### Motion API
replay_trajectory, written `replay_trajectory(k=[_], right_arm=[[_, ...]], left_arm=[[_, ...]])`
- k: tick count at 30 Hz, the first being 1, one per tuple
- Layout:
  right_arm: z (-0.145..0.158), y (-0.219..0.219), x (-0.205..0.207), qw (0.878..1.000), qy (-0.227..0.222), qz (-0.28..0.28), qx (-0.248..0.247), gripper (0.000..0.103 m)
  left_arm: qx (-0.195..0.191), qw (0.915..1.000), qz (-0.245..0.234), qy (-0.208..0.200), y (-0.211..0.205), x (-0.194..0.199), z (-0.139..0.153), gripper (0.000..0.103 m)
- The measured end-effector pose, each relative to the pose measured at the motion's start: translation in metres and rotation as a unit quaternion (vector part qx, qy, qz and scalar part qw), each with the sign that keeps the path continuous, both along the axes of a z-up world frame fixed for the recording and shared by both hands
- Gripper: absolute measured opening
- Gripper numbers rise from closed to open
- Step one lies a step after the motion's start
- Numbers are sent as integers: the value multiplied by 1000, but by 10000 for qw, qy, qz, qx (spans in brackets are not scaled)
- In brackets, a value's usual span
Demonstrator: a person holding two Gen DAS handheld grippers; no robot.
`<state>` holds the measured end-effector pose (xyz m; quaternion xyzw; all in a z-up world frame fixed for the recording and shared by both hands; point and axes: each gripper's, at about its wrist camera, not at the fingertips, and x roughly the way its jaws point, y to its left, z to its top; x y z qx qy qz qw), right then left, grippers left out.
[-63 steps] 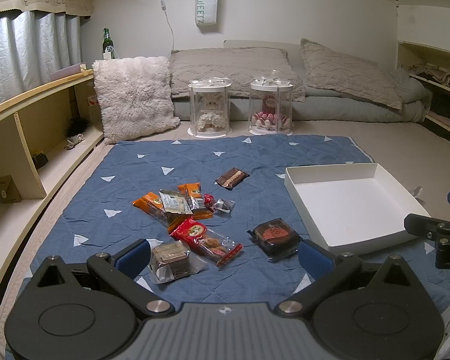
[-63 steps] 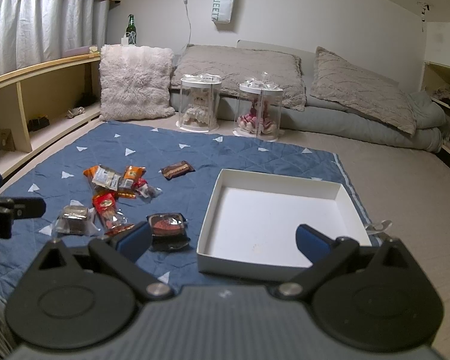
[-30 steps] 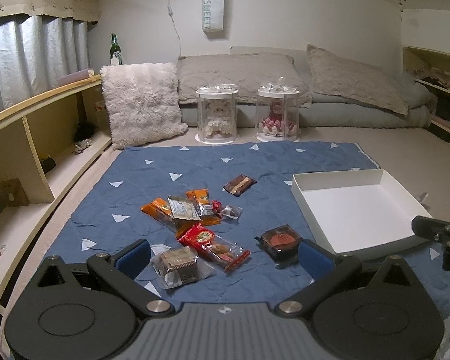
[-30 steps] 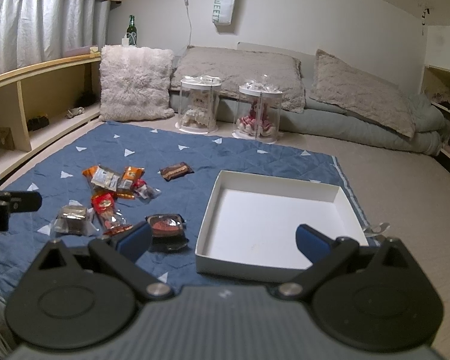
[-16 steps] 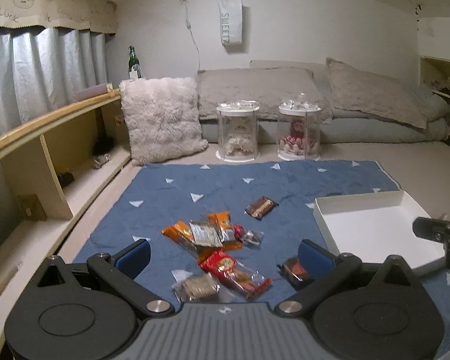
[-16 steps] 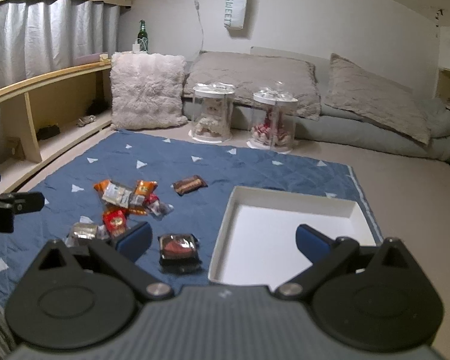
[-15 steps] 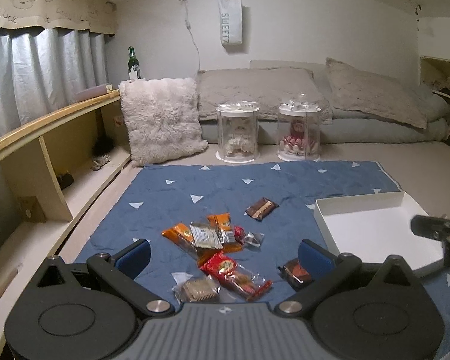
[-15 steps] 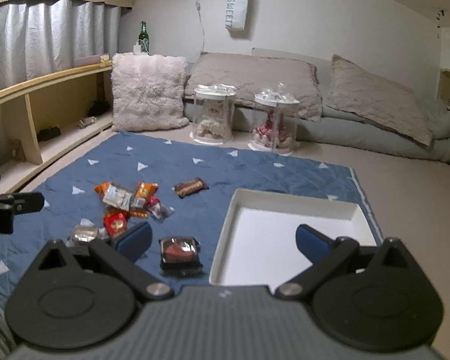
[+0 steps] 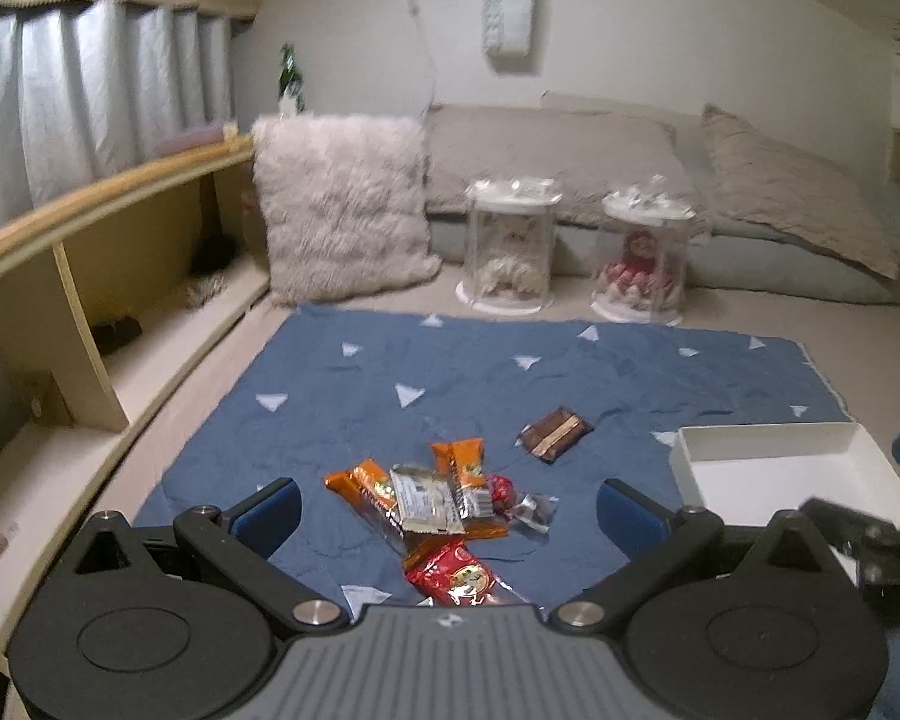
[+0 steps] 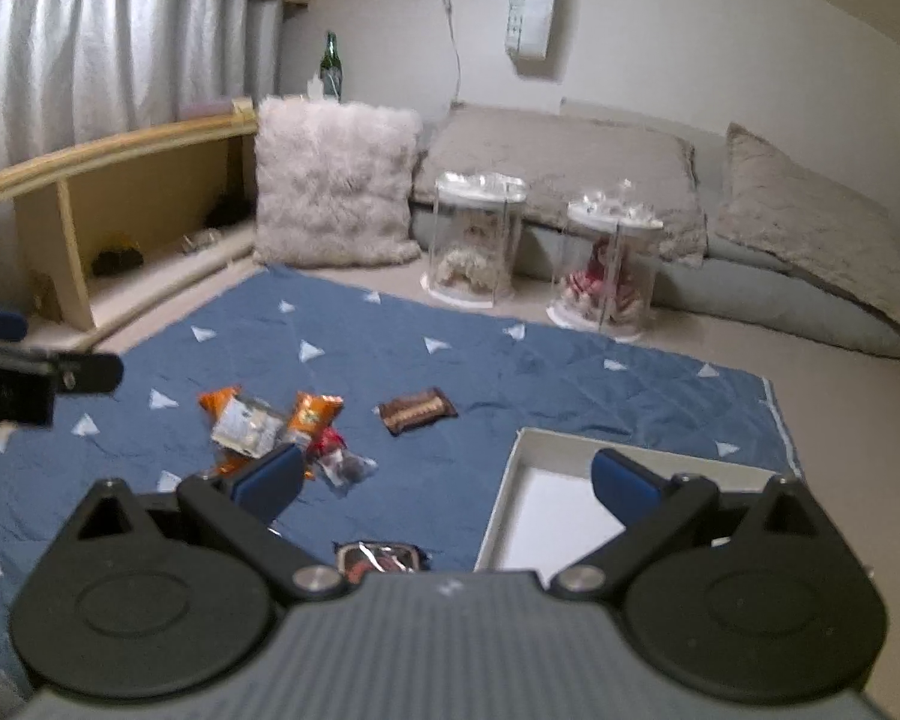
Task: Organize snacks
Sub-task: 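Lower left tool onto gold square cake while right tool lowers onto round red cake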
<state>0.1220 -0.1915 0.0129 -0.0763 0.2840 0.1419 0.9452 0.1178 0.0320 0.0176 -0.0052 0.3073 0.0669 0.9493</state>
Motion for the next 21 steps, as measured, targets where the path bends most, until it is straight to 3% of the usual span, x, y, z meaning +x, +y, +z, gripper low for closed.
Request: replay_trajectory(k=[12, 18, 21], right_arm=[[-37, 25, 54, 9964, 739, 410, -13, 103], [-78, 36, 82, 9890, 1324, 522, -391, 103], [-90, 35, 90, 9826, 1762, 516, -288, 103]], left_arm=[[-277, 9903, 611, 1216, 34, 61, -53, 103], [-562, 9754, 930, 1918, 47, 80, -85, 103], [-532, 9691, 1012, 2185, 49, 88, -100, 103]])
